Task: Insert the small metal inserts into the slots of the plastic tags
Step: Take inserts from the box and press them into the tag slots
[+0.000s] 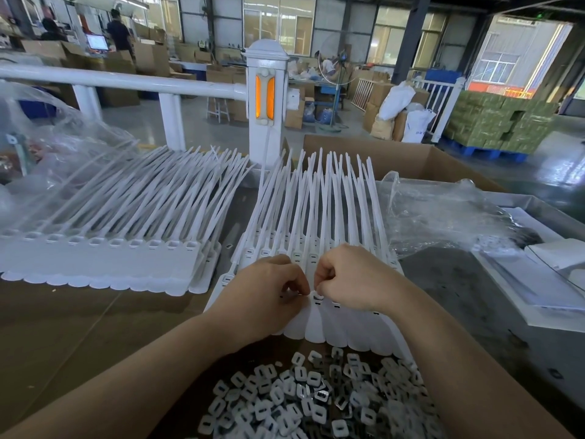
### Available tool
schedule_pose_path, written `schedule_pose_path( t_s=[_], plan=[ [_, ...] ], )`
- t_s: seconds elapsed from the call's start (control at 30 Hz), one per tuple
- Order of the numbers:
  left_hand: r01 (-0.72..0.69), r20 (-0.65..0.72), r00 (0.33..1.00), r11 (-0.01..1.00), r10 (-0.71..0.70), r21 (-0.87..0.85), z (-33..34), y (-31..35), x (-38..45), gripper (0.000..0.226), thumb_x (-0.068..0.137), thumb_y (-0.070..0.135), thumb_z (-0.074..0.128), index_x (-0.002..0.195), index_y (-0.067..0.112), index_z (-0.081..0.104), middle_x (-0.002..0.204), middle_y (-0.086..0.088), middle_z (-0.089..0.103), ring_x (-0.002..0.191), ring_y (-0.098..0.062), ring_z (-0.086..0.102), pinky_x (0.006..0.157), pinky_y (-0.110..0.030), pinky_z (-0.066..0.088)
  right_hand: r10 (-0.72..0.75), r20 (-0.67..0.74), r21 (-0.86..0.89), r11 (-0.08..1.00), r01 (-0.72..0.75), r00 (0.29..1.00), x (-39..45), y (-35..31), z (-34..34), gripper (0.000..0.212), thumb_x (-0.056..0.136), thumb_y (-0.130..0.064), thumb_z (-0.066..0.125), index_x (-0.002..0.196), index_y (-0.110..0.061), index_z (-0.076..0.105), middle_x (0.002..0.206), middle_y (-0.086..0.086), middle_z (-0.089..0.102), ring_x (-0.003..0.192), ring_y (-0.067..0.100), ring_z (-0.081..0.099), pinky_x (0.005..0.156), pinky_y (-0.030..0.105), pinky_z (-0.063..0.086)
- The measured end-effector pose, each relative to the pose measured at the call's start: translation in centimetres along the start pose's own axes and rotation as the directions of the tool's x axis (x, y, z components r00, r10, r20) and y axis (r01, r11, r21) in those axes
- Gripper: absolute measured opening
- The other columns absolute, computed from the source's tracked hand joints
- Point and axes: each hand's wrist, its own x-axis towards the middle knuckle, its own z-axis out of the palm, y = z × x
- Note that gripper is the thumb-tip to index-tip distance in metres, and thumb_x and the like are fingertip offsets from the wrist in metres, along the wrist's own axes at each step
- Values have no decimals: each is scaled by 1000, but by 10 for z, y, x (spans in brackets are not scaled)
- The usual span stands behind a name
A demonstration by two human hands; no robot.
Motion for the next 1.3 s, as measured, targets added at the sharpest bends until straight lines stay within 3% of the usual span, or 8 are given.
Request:
schedule_pose_path(
  t_s=[0.17, 0.37, 0.53, 0.67, 0.8, 0.97, 1.13, 1.3],
  plan=[
    [-32, -12, 999, 999, 32, 6, 2, -2, 0, 12, 87, 27, 70, 97, 33, 74, 93, 17, 58, 86, 1, 55, 78, -18, 49, -17, 18, -47, 999, 18, 1000, 0, -3, 2, 16, 90, -8, 60, 94, -20, 70, 97, -3, 68, 90, 13, 63, 77, 25, 54],
    [-51, -9, 999, 998, 51, 35, 2, -2, 0, 14, 89, 28, 69, 99, 36, 75, 92, 19, 56, 83, 2, 54, 78, -19, 49, -19, -13, -75, 997, 18, 1000, 1, -6, 5, 28, 87, -10, 63, 73, -31, 54, 85, -10, 59, 84, 10, 59, 70, 23, 47],
    [-60, -8, 998, 997, 60, 41, 1, -2, -1, 14, 88, 28, 69, 99, 36, 75, 94, 18, 58, 85, 2, 54, 78, -21, 50, 13, 12, -27, 1000, -13, 1000, 2, -4, 5, 21, 88, -8, 62, 81, -27, 58, 85, -9, 59, 79, 7, 57, 61, 19, 42],
    [-76, 7, 997, 996, 76, 49, 0, -2, -1, 15, 89, 28, 68, 101, 36, 73, 96, 18, 58, 88, 0, 55, 80, -25, 52, 73, 27, 1, 997, -73, 997, 5, -5, 7, 10, 89, -9, 63, 98, -13, 67, 96, 3, 67, 84, 15, 64, 63, 22, 49],
    [-163, 70, 985, 981, 156, 107, -3, -6, -2, 24, 92, 28, 61, 115, 36, 65, 101, 15, 56, 94, -1, 51, 82, -20, 45, 112, 79, 202, 971, -126, 991, 5, 2, 6, 8, 87, -11, 67, 89, -19, 65, 77, -1, 65, 61, 12, 57, 44, 20, 41],
    [-228, 127, 969, 967, 214, 113, -10, -8, 0, 39, 96, 29, 56, 134, 38, 51, 102, 17, 52, 96, 2, 47, 86, -18, 42, 157, 132, 575, 792, -205, 979, 7, 18, 3, 17, 80, 3, 65, 90, -11, 68, 62, 1, 64, 52, 13, 50, 45, 25, 38],
    [-312, 186, 942, 934, 280, 174, -13, -8, -1, 39, 95, 24, 53, 132, 37, 56, 106, 13, 52, 99, -5, 49, 86, -26, 47, 191, 132, 713, 663, -228, 973, 8, 23, 4, 18, 87, 3, 54, 93, -8, 67, 58, 1, 66, 45, 9, 52, 38, 20, 36],
    [-354, 223, 929, 887, 297, 297, -12, -2, -1, 40, 96, 31, 42, 134, 40, 52, 110, 12, 50, 96, -9, 48, 79, -27, 47, 198, 90, 685, 699, -205, 976, 10, 23, 7, 12, 94, -7, 56, 94, -9, 67, 56, -1, 65, 45, 10, 52, 37, 21, 36]
  ],
)
